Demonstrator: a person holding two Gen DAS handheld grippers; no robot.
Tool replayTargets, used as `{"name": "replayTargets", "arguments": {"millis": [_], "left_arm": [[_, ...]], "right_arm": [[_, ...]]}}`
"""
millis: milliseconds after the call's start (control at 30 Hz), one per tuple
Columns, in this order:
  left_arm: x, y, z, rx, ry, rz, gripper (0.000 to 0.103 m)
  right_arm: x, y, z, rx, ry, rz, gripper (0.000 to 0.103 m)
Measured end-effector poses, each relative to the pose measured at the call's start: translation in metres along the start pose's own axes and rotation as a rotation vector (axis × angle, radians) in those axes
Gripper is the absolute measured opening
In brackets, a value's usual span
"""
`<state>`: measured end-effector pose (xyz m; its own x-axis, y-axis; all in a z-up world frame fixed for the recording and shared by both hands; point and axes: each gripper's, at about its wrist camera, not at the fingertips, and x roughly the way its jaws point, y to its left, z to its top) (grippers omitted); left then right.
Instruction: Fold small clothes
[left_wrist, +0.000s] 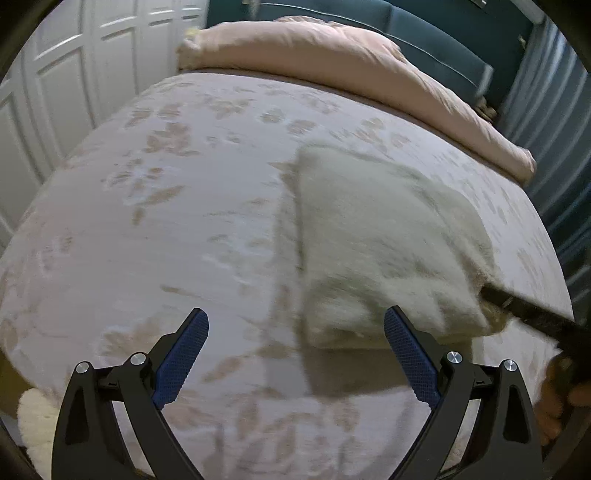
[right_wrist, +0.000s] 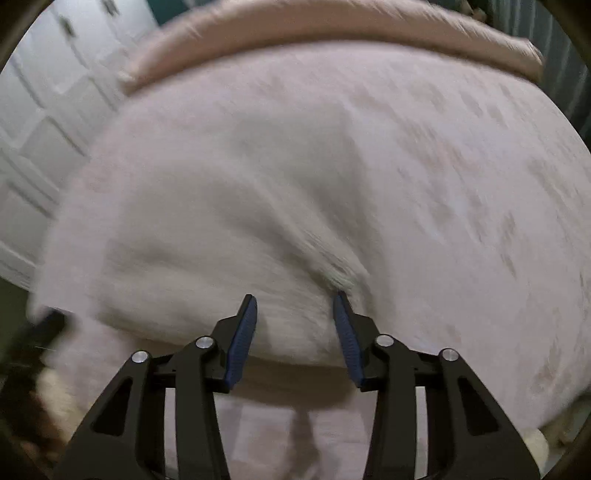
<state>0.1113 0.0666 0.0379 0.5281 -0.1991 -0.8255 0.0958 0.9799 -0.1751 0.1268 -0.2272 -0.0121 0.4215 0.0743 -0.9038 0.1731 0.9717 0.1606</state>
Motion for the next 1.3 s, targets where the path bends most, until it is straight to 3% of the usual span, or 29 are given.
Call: {"name": "replayTargets", "arguments": {"millis": [67,233,400,467,500,733,867,1067,1300], "left_arm": [[0.007,-0.017,-0.007,0.030,0.016,-0.002,0.094],[0.011,-0.039,-0.022,0.093,0.043,0.025,0.094],[0.014,-0.053,-0.038,0.128,0.051,0.050,0.094],[0.018,-0.058,-0.048,0.138,0.060,0.071,0.094],[0.021,-0.059,-0.052,0.139,0.064,0.076,0.094],[0.043,-0.055,-0.086,0.107,0.131,0.143,0.094],[0.049,-0.050,-0.098,0.080,0.139,0.164,0.094],[0.053,-0.053,-0.109,0.118,0.094,0.200,0.096],[0.052,-0.059,-0.118,0.133,0.059,0.213,0.098]], "right_arm": [[0.013,-0.010,-0.007,0.027,0.013,0.003,0.035],[-0.044,-0.011,-0.007,0.058,-0.100,0.099,0.039],[-0.051,-0.003,-0.048,-0.001,-0.144,-0.042,0.049],[-0.042,-0.001,-0.075,-0.012,-0.146,-0.112,0.064],[-0.038,0.001,-0.092,-0.006,-0.143,-0.125,0.065],[-0.019,0.014,-0.129,0.047,-0.125,-0.167,0.084],[-0.010,0.017,-0.136,0.049,-0.115,-0.195,0.084],[-0.007,0.009,-0.149,0.116,-0.140,-0.194,0.098],[-0.005,0.006,-0.159,0.098,-0.203,-0.190,0.098]]}}
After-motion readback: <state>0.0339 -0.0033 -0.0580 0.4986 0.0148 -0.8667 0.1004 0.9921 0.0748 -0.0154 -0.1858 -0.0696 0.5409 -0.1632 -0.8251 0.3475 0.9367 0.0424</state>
